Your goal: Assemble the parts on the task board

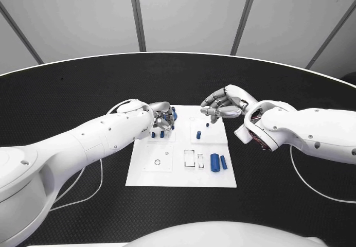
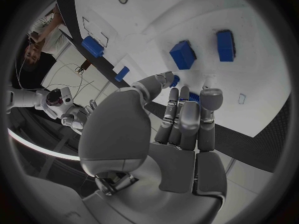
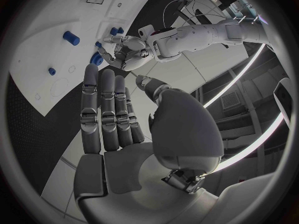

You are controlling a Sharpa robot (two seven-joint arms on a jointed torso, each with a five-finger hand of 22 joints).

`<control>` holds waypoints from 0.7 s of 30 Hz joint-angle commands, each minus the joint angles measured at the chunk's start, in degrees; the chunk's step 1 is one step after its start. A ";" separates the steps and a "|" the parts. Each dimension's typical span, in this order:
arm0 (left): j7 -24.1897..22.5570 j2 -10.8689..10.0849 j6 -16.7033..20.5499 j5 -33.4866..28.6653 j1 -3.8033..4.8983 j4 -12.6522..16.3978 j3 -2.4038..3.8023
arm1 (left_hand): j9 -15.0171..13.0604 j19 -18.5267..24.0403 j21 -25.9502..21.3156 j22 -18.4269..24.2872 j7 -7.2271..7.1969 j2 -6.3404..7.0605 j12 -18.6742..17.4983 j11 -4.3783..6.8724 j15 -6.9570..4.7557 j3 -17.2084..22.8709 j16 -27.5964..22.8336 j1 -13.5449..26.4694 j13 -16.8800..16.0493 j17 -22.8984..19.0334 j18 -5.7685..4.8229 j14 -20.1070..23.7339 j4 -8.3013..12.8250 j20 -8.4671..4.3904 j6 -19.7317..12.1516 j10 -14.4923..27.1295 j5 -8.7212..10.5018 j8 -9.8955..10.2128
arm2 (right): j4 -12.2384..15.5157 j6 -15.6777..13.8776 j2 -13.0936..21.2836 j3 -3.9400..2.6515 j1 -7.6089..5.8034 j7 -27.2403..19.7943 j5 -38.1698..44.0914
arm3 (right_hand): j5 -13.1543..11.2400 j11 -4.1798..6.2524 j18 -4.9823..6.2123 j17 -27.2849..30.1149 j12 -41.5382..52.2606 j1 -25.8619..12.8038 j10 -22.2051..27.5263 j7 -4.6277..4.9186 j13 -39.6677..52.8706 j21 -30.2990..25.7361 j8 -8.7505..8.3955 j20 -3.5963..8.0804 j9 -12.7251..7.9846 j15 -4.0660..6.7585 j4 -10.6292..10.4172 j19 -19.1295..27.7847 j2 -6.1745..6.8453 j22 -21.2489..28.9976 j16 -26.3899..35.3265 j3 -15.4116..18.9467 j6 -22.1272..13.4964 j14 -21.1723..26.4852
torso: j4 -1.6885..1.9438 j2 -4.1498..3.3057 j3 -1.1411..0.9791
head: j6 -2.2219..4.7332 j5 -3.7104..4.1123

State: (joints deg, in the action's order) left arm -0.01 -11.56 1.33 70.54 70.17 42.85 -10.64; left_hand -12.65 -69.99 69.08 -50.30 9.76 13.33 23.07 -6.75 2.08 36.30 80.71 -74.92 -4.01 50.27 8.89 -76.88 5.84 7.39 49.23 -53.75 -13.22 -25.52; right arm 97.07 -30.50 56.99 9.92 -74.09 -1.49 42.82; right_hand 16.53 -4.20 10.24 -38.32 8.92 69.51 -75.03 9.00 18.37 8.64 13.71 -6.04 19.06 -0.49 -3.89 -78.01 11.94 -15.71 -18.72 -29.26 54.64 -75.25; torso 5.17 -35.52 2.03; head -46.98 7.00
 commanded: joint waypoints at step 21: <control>0.06 1.64 -0.64 -0.02 -0.06 -1.39 0.01 | 0.12 -1.46 1.21 -1.58 0.10 -0.88 -0.19 0.10 0.04 0.00 0.51 0.25 -0.05 0.26 -1.18 -0.89 -0.22 0.05 -0.13 -0.65 0.87 0.40 | 0.17 0.04 -0.16 -0.01 -0.01 0.06 0.00 | 0.41 0.00 0.13 -0.12 0.05 0.63 0.43 -0.03 0.13 -0.05 0.31 -0.15 0.04 -0.01 0.02 0.05 0.02 0.07 0.30 -0.34 -0.24 0.34 | 0.11 0.06 0.02 | -0.36 0.45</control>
State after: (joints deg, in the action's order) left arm 0.02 -9.95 0.73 70.52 70.11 41.48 -10.63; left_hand -12.59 -71.14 69.91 -51.84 9.83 13.04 23.07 -6.53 2.07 36.30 80.94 -74.64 -4.02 50.47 8.89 -77.30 5.84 7.46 49.16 -53.97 -12.60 -25.30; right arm 97.23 -30.46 56.83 9.91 -74.10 -1.43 42.82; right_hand 16.75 -4.20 10.24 -38.34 8.92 69.51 -75.04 9.00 18.41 8.64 13.71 -6.04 19.06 -0.49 -3.89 -78.01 11.94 -15.72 -18.72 -29.26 54.65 -75.25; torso 5.27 -35.46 2.02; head -47.27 7.39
